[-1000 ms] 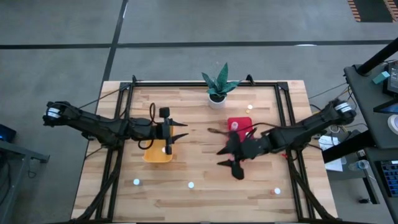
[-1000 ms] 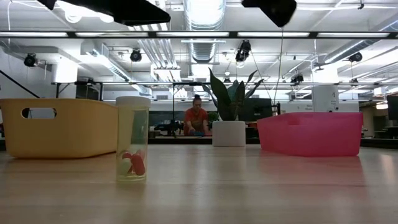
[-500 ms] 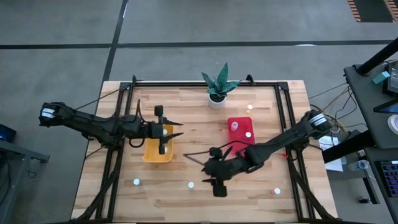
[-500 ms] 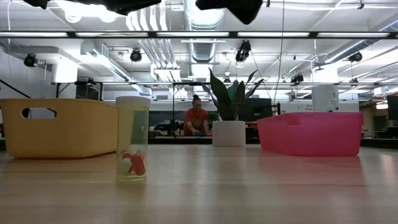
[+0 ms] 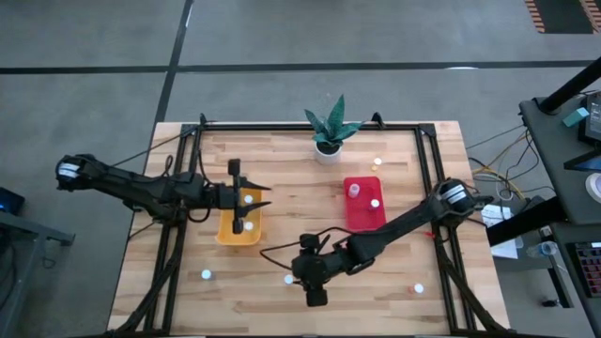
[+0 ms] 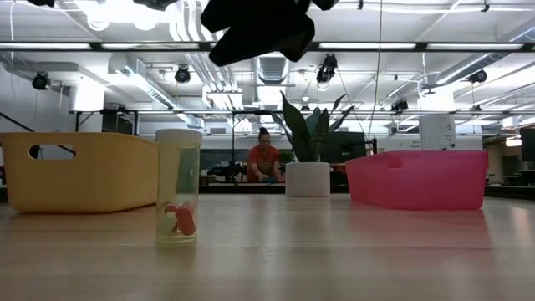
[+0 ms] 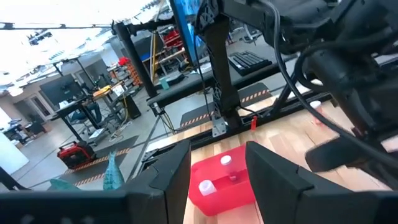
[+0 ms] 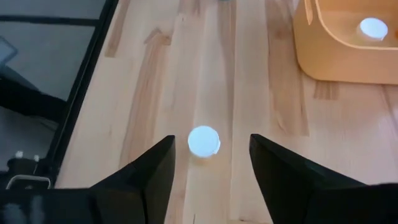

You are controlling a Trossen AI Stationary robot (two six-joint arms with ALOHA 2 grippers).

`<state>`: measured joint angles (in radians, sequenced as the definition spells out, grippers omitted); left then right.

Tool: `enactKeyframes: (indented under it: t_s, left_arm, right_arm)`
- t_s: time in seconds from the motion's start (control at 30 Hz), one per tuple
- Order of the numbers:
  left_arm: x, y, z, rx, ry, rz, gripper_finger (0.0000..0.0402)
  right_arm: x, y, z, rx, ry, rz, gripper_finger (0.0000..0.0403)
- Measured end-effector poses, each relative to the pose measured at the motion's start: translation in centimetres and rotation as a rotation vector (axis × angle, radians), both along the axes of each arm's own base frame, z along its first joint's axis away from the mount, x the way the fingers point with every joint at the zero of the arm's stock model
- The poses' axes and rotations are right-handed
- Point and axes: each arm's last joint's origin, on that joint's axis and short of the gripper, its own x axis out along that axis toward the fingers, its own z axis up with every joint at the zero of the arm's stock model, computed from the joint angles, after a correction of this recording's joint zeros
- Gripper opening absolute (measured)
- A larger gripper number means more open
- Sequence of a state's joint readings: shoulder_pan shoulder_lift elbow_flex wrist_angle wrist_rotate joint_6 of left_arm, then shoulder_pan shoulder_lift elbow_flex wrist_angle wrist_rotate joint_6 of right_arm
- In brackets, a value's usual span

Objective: Pick and place medicine bottles into bin by pill shape (circle, oval)
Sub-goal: Put the bottom yellow capsule bottle into the red bin

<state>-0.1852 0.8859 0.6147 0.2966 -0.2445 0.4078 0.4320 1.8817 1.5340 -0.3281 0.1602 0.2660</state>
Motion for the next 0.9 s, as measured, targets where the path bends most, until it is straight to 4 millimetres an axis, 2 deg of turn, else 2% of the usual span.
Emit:
enactKeyframes:
  t_s: [0.2,0.33,0.43,0.53,0.9]
  left_arm:
    - [-0.5,0.1,0.5,0.017,-0.032,0.001,0.0138]
    - [-0.7,0.1,0.7,0.02,-0.044,0.001,0.0138]
    - [-0.8,0.1,0.7,0.015,-0.042,0.001,0.0138]
    - [-0.8,0.1,0.5,0.013,-0.035,0.0,0.0138]
    - [-0.8,0.1,0.1,0.012,-0.02,-0.001,0.0138]
  right_arm:
    - [0.5,0.1,-0.6,-0.002,-0.02,-0.01,0.0243]
    - [1.2,0.4,-2.4,-0.047,-0.029,-0.025,0.0258]
    - [1.6,0.5,-4.1,-0.076,-0.003,-0.036,0.0259]
    - [1.8,0.6,-4.9,-0.073,0.004,-0.032,0.0254]
    - [1.9,0.6,-4.9,-0.032,0.019,-0.005,0.0236]
